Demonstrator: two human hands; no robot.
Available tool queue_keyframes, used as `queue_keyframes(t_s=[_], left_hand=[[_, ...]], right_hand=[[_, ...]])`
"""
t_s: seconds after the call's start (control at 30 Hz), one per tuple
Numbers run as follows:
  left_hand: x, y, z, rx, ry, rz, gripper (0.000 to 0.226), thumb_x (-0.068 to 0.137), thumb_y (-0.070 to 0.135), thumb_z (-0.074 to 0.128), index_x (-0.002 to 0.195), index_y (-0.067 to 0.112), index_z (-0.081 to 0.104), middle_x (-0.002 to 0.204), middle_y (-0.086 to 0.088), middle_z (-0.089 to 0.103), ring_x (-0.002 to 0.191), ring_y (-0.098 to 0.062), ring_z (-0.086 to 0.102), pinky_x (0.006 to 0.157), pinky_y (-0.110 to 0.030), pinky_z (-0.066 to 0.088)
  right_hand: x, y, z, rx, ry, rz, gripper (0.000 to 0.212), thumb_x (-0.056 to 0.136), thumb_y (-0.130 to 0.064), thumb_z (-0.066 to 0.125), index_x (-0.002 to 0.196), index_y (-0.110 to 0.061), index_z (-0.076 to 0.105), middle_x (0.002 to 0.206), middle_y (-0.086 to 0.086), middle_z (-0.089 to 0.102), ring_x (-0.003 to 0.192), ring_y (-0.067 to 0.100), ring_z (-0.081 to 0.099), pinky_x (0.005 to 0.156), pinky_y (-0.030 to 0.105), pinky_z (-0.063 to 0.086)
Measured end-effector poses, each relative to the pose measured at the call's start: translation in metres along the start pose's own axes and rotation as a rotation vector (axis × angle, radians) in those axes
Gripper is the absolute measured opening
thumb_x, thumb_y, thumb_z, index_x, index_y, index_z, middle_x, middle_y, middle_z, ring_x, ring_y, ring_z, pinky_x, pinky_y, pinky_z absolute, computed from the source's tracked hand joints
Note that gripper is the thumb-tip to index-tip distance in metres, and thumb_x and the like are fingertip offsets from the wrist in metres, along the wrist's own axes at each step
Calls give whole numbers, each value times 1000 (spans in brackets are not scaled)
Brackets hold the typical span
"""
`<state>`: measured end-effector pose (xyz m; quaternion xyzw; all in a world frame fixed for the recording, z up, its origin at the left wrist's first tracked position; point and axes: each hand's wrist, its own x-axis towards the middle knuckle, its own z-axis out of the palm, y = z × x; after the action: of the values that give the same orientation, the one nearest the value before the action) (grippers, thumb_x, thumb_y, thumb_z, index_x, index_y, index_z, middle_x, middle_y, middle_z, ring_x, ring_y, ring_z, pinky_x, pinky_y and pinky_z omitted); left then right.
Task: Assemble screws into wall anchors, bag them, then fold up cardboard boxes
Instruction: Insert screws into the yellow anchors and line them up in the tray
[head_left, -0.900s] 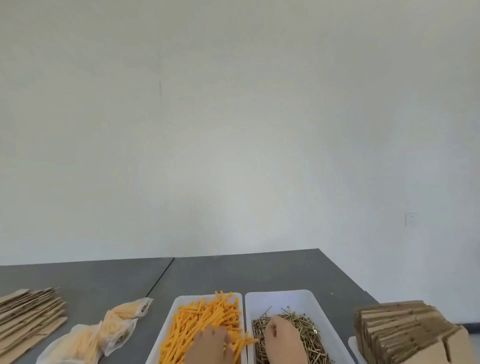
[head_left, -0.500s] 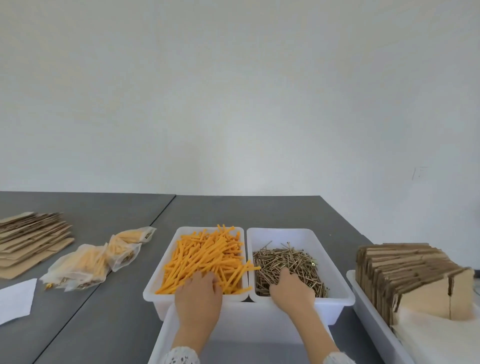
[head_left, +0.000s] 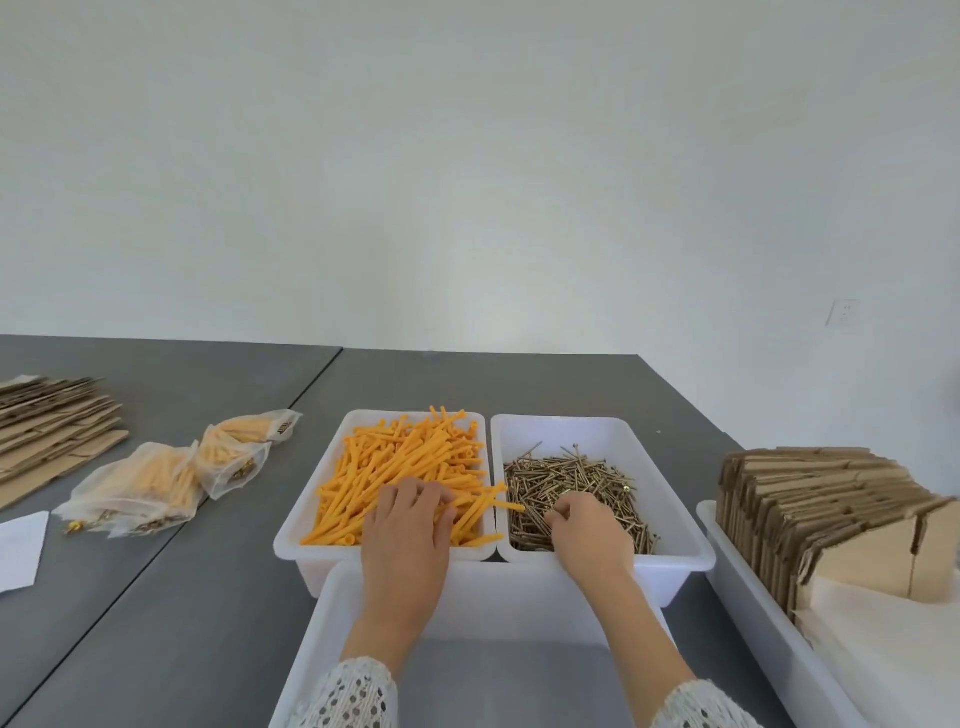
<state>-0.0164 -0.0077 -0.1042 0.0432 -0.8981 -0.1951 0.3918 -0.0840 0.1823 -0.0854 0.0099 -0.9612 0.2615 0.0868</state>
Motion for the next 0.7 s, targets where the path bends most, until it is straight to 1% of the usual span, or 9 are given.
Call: queue_keyframes(t_s=[0.1,0.2,0.3,0.4,0.43,0.47,0.57,0.6,0.7], left_hand=[[2,2,1,-88,-24,-10,6,99,26,57,98,27,64,93,17,62,89,-11,55,78,-33,39],[-1,3,2,-158,-58,22,8,102,28,50,101,30,58,80,21,57,74,-5,55,75,-30,38],[-5,5,-1,-222,-65,42,14,104,30,44,108,29,57,82,18,59,65,-4,55,56,-30,46],[-6,7,-1,-215,-58,42,21,103,20,48,120,28,56,97,16,65,71,-3,60,53,-31,53],[-7,7,0,-208,-58,48,24,101,15,51,121,27,57,99,15,66,72,-1,59,53,-29,53],[-7,7,0,-200,-58,54,28,99,10,54,121,26,58,100,14,66,75,-1,59,53,-29,53],[-6,8,-1,-169,-52,82,31,95,4,58,120,22,63,100,11,66,82,-9,61,57,-33,55],[-6,8,-1,-155,-50,93,31,94,4,59,119,22,64,99,10,66,84,-12,61,60,-34,54],[-6,7,1,-101,-48,119,27,96,8,58,116,23,67,95,10,62,84,-15,57,67,-32,48]], right_hand=[[3,1,2,100,61,10,25,98,-24,48,76,-19,58,64,-6,56,58,15,48,55,27,35],[7,-1,0,383,159,17,27,99,-22,48,74,-23,58,66,-4,60,60,14,52,59,28,37],[6,-8,-6,592,196,5,25,101,-20,45,89,-22,68,75,-4,66,69,14,58,69,32,46],[6,-14,-4,688,106,18,21,102,-20,45,110,-17,64,100,1,66,89,20,59,87,37,49],[6,-16,-3,726,60,30,18,101,-21,46,111,-17,60,100,3,63,88,21,56,87,37,48],[7,-17,-2,770,17,44,14,101,-21,47,110,-18,57,96,4,61,83,20,53,81,35,47],[7,-19,-6,980,-151,60,6,100,-14,51,101,-12,57,64,0,50,50,11,39,48,23,35],[8,-19,-8,1066,-236,49,7,100,-11,52,99,-9,59,57,0,47,45,11,34,44,22,29],[9,-17,-15,1202,-485,-11,11,96,-7,57,100,-6,68,58,5,47,47,12,32,46,23,24]])
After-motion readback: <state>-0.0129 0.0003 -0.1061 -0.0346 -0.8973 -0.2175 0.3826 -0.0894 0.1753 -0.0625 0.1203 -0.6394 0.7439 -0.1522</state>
